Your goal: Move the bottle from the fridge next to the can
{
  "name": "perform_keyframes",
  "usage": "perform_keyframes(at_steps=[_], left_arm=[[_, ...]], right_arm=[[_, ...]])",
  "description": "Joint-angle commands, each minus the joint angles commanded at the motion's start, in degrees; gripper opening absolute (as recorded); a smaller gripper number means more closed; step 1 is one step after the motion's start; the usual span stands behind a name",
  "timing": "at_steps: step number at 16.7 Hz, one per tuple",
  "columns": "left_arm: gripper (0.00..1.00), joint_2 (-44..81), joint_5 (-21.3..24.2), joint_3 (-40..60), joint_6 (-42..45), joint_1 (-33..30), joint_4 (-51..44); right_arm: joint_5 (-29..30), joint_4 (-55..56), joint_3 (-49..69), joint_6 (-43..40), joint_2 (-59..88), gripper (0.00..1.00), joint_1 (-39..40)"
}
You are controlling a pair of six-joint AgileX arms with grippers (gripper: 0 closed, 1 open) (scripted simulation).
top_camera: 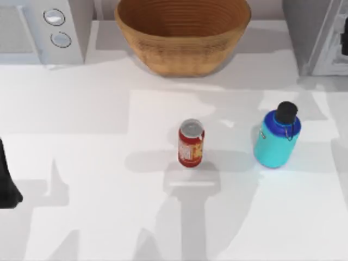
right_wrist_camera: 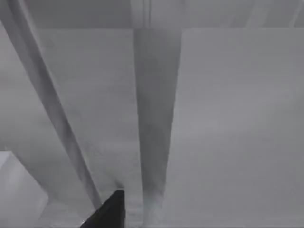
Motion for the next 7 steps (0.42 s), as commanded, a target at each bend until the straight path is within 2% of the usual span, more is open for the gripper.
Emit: perform_keyframes(at_steps=[4,7], left_arm=[[1.0,0.0,0.0,0.0,0.0,0.0,0.0],[1.0,0.0,0.0,0.0,0.0,0.0,0.0]], right_arm=[[0.3,-1.9,9.3,0.0,7.0,1.0,0.0],[0.3,-2.3,11.0,0.0,8.4,1.0,-0.1]])
